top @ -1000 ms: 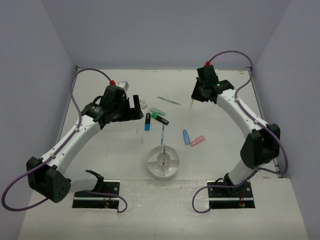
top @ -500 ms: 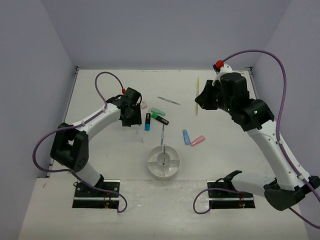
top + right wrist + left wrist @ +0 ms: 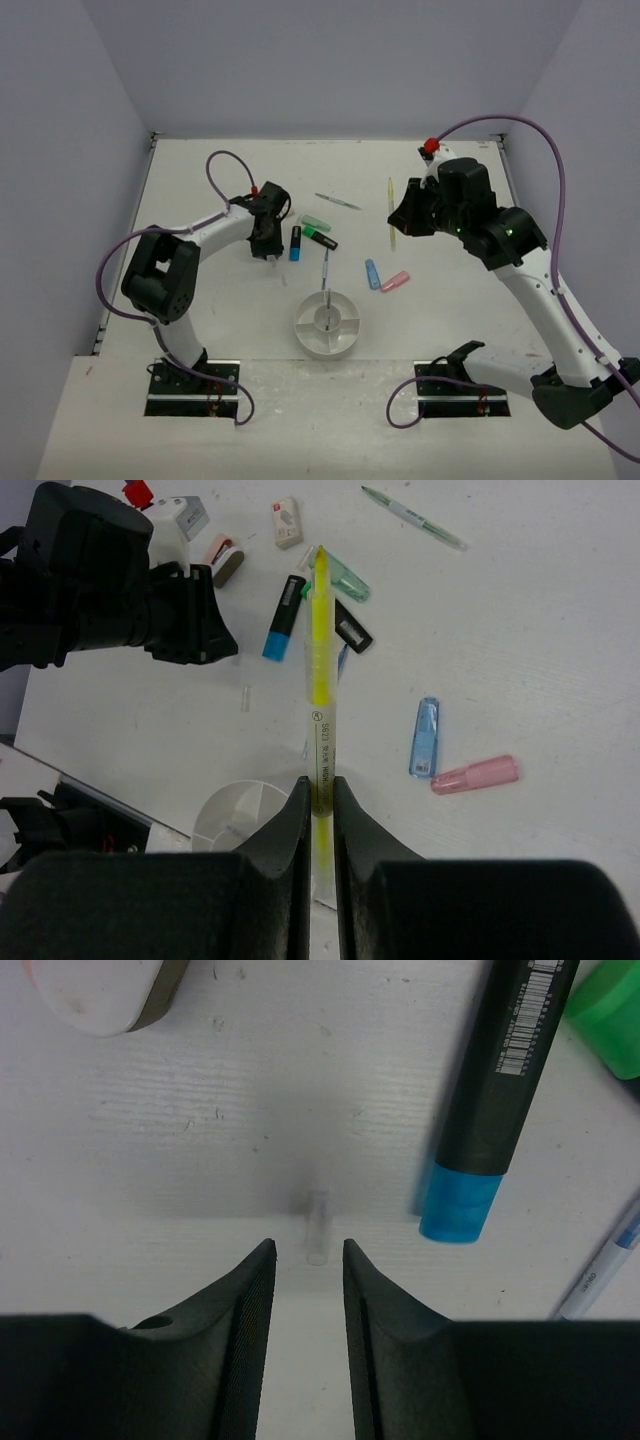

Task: Sort the stationery into containers
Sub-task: Pick up the pen from the center of the board, then pick up the pen cap from the center of the board.

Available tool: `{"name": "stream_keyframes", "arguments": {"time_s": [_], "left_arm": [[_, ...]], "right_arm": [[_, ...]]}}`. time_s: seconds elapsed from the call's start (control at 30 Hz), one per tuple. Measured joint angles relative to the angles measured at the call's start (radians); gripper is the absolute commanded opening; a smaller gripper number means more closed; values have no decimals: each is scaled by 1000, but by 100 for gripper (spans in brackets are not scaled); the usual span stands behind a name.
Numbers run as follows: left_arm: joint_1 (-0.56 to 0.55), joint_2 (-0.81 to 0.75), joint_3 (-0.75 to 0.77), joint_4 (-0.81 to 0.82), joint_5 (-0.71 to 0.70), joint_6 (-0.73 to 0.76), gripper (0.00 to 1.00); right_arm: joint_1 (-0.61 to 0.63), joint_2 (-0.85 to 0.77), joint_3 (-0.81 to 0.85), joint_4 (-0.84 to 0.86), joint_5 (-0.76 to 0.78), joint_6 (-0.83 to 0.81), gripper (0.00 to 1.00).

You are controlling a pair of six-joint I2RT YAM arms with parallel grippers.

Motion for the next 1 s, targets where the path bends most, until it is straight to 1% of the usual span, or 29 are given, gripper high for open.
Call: {"name": "stream_keyframes", "arguments": {"time_s": [0.33, 0.4, 0.47, 0.53, 0.57, 0.73, 0.87, 0.93, 1.0], "left_arm": [[-1, 48, -5, 46, 0, 1, 31], [-4, 48, -15, 49, -4, 1, 26], [-5, 48, -22, 54, -9, 3, 19], [-6, 47, -25, 59, -12, 6, 2], [-6, 47, -27, 60, -15, 8, 0], [-7, 29, -48, 84, -22, 17, 0], [-7, -18, -71, 69, -39, 17, 0], [-7, -71, -56, 47, -30, 18, 0], [-6, -178, -8, 64, 17, 24, 0]], "right_arm": [[0, -7, -5, -1, -24, 0, 0], [0, -12, -6, -2, -24, 1, 0], [0, -18, -8, -2, -24, 1, 0], [0, -23, -10, -1, -27, 1, 0], [0, -26, -12, -1, -28, 1, 0], [0, -43, -42, 21, -81, 0, 0], [0, -70, -84, 64, -179, -6, 0], [-1, -94, -118, 111, -250, -9, 0], [0, -119, -153, 162, -341, -3, 0]]}}
